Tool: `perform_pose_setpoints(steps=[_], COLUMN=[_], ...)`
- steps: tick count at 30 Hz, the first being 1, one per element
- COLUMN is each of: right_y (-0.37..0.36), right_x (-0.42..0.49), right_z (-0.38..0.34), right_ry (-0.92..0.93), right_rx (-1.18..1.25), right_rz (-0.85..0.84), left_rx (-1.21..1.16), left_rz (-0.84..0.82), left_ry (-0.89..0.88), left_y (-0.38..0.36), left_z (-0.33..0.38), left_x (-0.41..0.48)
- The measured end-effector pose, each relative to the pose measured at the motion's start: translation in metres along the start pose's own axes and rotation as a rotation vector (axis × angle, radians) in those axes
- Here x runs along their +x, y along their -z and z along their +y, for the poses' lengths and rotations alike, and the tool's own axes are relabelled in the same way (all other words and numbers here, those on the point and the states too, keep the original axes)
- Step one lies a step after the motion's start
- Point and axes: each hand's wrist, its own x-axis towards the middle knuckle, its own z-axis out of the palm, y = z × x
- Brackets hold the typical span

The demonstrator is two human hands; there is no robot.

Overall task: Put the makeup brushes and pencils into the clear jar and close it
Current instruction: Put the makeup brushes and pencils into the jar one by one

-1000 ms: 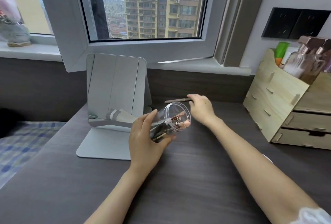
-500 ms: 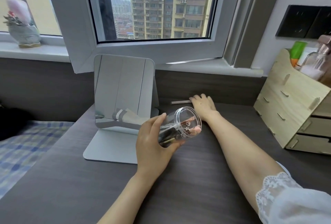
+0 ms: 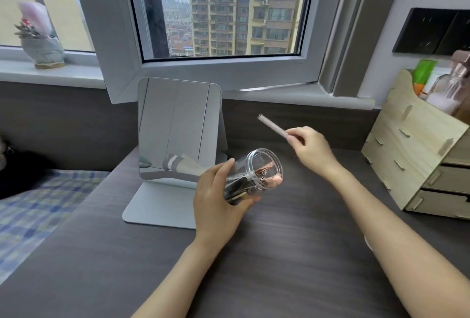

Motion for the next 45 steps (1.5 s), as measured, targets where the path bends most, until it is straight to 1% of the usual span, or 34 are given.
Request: perform_pose_setpoints(steps=[2, 4, 6, 8, 10, 12, 17, 22, 24, 26, 28, 29, 31, 33, 34, 35, 38, 39, 40, 41, 45], right_y=[0.041, 0.078, 0.103, 0.111, 0.105, 0.089, 0.052, 0.033, 0.03, 0.027, 0.027, 0.029, 0.036, 0.047, 0.053, 0.06, 0.08, 0.086, 0.09, 0.092, 0.091], right_x=[-0.031, -0.064, -0.09, -0.104, -0.109, -0.112, -0.119, -0.117, -0.117, -0.119, -0.123, -0.124, -0.126, -0.127, -0.128, -0.13, -0.145, -0.151, -0.157, -0.163, -0.176], right_z=[-0.021, -0.038, -0.049, -0.054, -0.057, -0.061, -0.073, -0.082, -0.081, -0.079, -0.077, -0.076, -0.066, -0.048, -0.034, -0.019, 0.031, 0.044, 0.053, 0.06, 0.068], right_ry=[0.05, 0.085, 0.127, 0.169, 0.232, 0.281, 0.294, 0.259, 0.304, 0.378, 0.427, 0.429, 0.385, 0.301, 0.232, 0.141, -0.202, -0.294, -0.352, -0.38, -0.336], right_rx=[0.185, 0.293, 0.254, 0.14, 0.053, 0.025, 0.076, 0.12, 0.074, 0.032, 0.075, 0.116, 0.135, 0.029, -0.055, -0.156, -0.433, -0.461, -0.458, -0.441, -0.354], right_rz=[0.013, -0.006, -0.026, -0.035, -0.016, -0.002, 0.017, 0.1, 0.097, 0.054, 0.048, 0.086, 0.212, 0.284, 0.254, 0.166, -0.264, -0.352, -0.391, -0.396, -0.296], left_rx=[-0.008, -0.01, -0.005, -0.01, -0.017, -0.009, 0.004, 0.011, 0.012, 0.013, 0.007, 0.002, -0.004, -0.009, -0.013, -0.018, -0.021, -0.017, -0.013, -0.009, 0.019], left_rz=[-0.002, -0.005, -0.015, -0.019, -0.019, -0.029, -0.073, -0.074, -0.068, -0.067, -0.064, -0.061, -0.057, -0.054, -0.054, -0.056, -0.063, -0.067, -0.072, -0.079, -0.117], left_ry=[-0.003, -0.018, -0.039, -0.051, -0.065, -0.09, -0.141, -0.137, -0.121, -0.112, -0.102, -0.098, -0.09, -0.082, -0.08, -0.079, -0.073, -0.074, -0.079, -0.086, -0.117], left_y=[0.0, 0.0, -0.001, -0.002, -0.001, -0.001, 0.001, 0.001, 0.001, 0.001, 0.001, 0.001, 0.001, 0.001, 0.001, 0.001, 0.001, 0.0, 0.0, 0.0, 0.002], left_z=[0.0, 0.001, 0.002, 0.004, 0.006, 0.007, 0.01, 0.009, 0.01, 0.01, 0.01, 0.01, 0.01, 0.01, 0.01, 0.009, 0.01, 0.01, 0.011, 0.011, 0.015], left_x=[-0.001, -0.002, -0.002, -0.003, -0.005, -0.006, -0.007, -0.008, -0.007, -0.006, -0.006, -0.006, -0.006, -0.006, -0.006, -0.006, -0.008, -0.008, -0.008, -0.008, -0.011])
